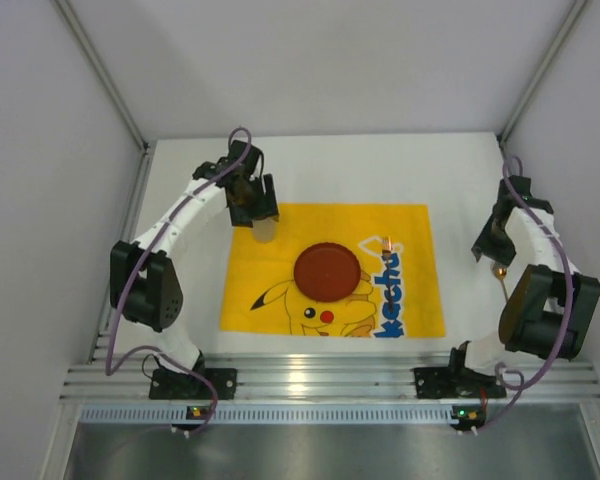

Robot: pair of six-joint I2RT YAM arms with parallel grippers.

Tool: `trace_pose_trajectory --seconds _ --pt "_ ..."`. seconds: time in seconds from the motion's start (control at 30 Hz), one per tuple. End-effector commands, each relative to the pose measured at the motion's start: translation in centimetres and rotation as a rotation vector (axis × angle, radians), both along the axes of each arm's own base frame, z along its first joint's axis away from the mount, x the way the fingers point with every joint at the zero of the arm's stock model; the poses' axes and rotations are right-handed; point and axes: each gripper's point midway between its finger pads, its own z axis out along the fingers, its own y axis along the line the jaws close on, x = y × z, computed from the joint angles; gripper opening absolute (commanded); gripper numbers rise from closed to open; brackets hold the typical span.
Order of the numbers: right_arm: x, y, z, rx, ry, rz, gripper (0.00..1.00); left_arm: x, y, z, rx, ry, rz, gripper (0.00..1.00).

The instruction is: Set the dinner table for one person

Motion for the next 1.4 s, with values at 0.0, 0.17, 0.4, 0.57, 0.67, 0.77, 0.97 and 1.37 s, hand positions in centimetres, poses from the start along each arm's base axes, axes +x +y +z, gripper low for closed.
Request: trace_pose_trajectory --seconds 0.0,0.17,0.4,0.57,0.67,0.77,0.97,1.37 --pt "-3.2 -2.6 -0.4 -0.011 0.036 -0.144 0.43 1.5 -1.6 0.1 -0.050 -0.034 -0.039 0.71" --pt "-6.1 -5.5 -2.1 0.017 0.089 -0.312 0.40 1.7 -1.8 -0.9 -0.045 -0.020 -0.058 0.71" --pt "-8.7 -9.7 -2.0 -0.069 0.169 -0.448 0.38 1.1 -1.3 -2.5 -0.026 -0.006 -0.086 0.70" --pt "-7.5 -9.6 -3.5 -0.011 0.144 -0.437 0.39 0.9 -1.2 -3.5 -0.029 0.016 -0.088 0.70" --pt "-6.8 -9.3 -4.2 0.022 0.130 -0.428 0.40 1.0 -1.2 -3.9 -0.033 0.025 -0.087 0.70" --pt "-6.4 -9.6 -5.2 0.027 0.144 -0.417 0.40 1.0 -1.2 -4.4 -0.036 0.040 -0.084 0.70" --pt "-5.5 -9.2 -7.2 0.065 0.126 -0.392 0.40 1.4 -0.8 -4.4 -0.018 0.050 -0.084 0.70" --pt "-2.9 -7.7 -8.7 0.154 0.047 -0.342 0.41 2.0 -0.7 -2.2 -0.015 0.032 -0.047 0.69"
